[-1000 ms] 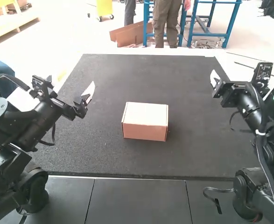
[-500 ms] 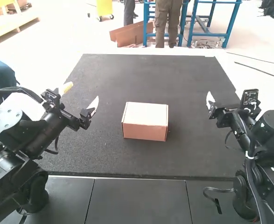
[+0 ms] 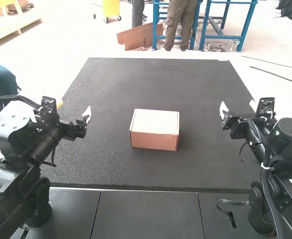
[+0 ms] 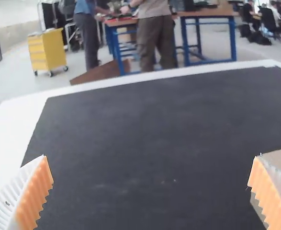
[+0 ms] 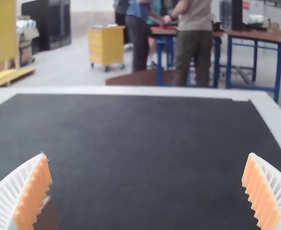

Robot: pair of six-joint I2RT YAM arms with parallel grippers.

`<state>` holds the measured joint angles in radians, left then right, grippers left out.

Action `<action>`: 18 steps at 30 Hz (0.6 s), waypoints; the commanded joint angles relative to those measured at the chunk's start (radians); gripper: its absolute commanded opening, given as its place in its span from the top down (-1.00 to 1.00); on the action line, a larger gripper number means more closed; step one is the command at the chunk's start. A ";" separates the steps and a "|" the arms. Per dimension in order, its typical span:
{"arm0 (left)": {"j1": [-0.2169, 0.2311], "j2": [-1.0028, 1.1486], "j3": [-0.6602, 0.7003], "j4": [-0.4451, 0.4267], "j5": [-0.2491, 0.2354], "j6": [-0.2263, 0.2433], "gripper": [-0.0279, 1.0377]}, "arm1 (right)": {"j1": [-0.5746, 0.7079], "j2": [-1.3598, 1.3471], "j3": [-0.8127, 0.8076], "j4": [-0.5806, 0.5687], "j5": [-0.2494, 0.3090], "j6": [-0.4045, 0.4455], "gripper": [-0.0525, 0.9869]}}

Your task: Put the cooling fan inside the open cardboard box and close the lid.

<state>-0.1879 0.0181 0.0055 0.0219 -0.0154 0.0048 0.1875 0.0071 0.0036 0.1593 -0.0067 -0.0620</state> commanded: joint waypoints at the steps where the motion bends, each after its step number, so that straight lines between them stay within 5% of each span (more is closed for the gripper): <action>1: 0.061 -0.018 -0.007 -0.007 -0.008 -0.020 -0.86 | -0.017 -0.009 -0.002 -0.003 -0.004 0.031 -0.86; 13: 0.105 -0.018 -0.007 -0.033 -0.009 -0.012 -0.86 | -0.017 -0.009 -0.002 -0.079 0.028 0.031 -0.86; 18: 0.108 -0.018 -0.007 -0.036 -0.009 -0.012 -0.87 | -0.017 -0.009 -0.004 -0.124 0.050 0.157 -0.86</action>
<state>-0.0937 0.0185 0.0055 -0.0193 -0.0185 -0.0048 0.1875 0.0071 0.0036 0.0284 0.0185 0.0170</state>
